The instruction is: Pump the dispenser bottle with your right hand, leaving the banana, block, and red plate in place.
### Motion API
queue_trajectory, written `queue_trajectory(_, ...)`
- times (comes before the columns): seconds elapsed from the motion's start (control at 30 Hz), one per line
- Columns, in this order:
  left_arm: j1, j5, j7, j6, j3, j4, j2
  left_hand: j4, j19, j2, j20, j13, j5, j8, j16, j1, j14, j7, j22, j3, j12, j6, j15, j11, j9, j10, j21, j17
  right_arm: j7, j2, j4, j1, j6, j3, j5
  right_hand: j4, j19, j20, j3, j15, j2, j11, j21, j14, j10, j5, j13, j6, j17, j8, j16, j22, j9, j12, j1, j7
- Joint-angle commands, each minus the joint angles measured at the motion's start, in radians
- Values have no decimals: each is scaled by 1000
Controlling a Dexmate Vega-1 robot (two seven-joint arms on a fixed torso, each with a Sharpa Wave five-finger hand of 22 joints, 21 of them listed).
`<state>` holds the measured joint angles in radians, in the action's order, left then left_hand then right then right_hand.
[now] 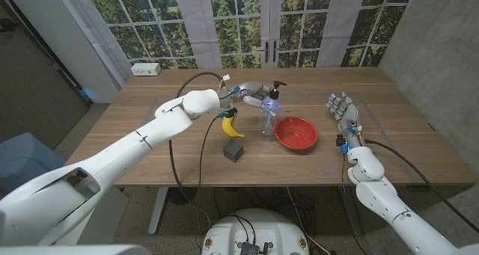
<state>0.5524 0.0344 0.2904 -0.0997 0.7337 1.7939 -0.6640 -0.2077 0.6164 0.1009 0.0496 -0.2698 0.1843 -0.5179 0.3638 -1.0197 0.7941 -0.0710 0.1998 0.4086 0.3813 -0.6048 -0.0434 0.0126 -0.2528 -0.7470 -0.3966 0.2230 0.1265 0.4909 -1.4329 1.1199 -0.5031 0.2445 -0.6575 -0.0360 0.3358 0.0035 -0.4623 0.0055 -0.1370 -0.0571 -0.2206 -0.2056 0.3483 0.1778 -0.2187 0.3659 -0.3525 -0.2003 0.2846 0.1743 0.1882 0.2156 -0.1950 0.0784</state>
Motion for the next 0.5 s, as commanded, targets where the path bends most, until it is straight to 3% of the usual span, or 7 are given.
queue_trajectory(0.03,-49,-75,21,-67,39,31,2,34,0,-262,59,-134,7,-7,1,-255,264,84,0,29,3,-172,286,-171,-4,-234,-7,42,-17,-3,14,4,-16,-7,-14,-3,1,2,-3,-1,-26,-1,5,-7,4,7,-2,9,-3,-1,-1,3,5,0,0,-4)
queue_trajectory(0.5,-136,-174,107,-180,107,48,21,34,1,-262,59,-138,7,-6,-1,-256,265,85,0,27,-2,-173,286,-172,-5,-234,-13,44,-25,-4,26,8,-30,-16,-21,-4,2,3,-3,-1,-26,-1,6,-8,4,7,-2,10,-3,-1,-1,3,5,0,0,-2)
